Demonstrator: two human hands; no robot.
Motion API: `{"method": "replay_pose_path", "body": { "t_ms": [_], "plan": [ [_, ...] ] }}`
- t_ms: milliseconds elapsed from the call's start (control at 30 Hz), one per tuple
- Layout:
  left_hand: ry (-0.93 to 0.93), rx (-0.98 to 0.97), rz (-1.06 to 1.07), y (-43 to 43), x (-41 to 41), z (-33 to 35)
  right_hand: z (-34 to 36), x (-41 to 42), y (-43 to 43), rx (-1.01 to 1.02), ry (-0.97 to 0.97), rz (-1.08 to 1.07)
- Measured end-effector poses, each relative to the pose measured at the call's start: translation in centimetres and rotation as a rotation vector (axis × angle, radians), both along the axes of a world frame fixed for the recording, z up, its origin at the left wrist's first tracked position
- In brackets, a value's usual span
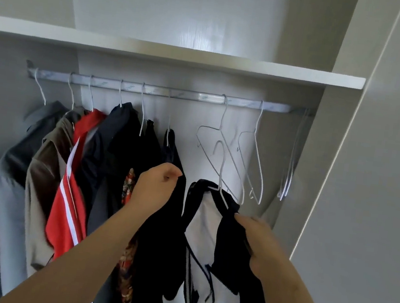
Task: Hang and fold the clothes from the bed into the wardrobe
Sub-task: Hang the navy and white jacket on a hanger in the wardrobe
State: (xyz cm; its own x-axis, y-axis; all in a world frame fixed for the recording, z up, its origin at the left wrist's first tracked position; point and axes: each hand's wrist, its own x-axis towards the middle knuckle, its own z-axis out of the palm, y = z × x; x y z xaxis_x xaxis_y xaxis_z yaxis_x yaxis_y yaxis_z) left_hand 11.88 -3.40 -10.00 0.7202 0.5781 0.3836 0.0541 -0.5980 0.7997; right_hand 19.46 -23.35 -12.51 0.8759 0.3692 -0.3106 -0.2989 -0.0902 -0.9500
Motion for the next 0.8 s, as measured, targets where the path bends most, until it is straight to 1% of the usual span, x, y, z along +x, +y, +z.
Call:
{"method": "replay_pose_path", "body": {
  "t_ms": [100,267,433,567,667,800],
  "plan": [
    [-0.031,0.061,0.029,3.1,2.5,1.4,2.0,2.6,3.6,0.037,-0.063,-0.055],
    [0.009,0.175,0.024,7.1,6.0,2.9,5.0,6.1,8.1,0.061,-0.121,-0.044],
    [0.117,0.325,-0.029,10.7,9.3,4.2,7.1,8.8,12.7,0.131,-0.154,-0.086],
    [0.220,0.378,-0.057,13.0,11.2,4.1,8.5,10.7,16.6,0.159,-0.147,-0.119],
    [0.244,0.345,-0.094,14.3,11.9,3.1,8.8,11.7,19.1,0.136,-0.171,-0.133],
    [0.137,0.230,-0.114,14.8,12.2,1.5,7.7,12.1,20.9,0.091,-0.214,-0.184]
  ]
}}
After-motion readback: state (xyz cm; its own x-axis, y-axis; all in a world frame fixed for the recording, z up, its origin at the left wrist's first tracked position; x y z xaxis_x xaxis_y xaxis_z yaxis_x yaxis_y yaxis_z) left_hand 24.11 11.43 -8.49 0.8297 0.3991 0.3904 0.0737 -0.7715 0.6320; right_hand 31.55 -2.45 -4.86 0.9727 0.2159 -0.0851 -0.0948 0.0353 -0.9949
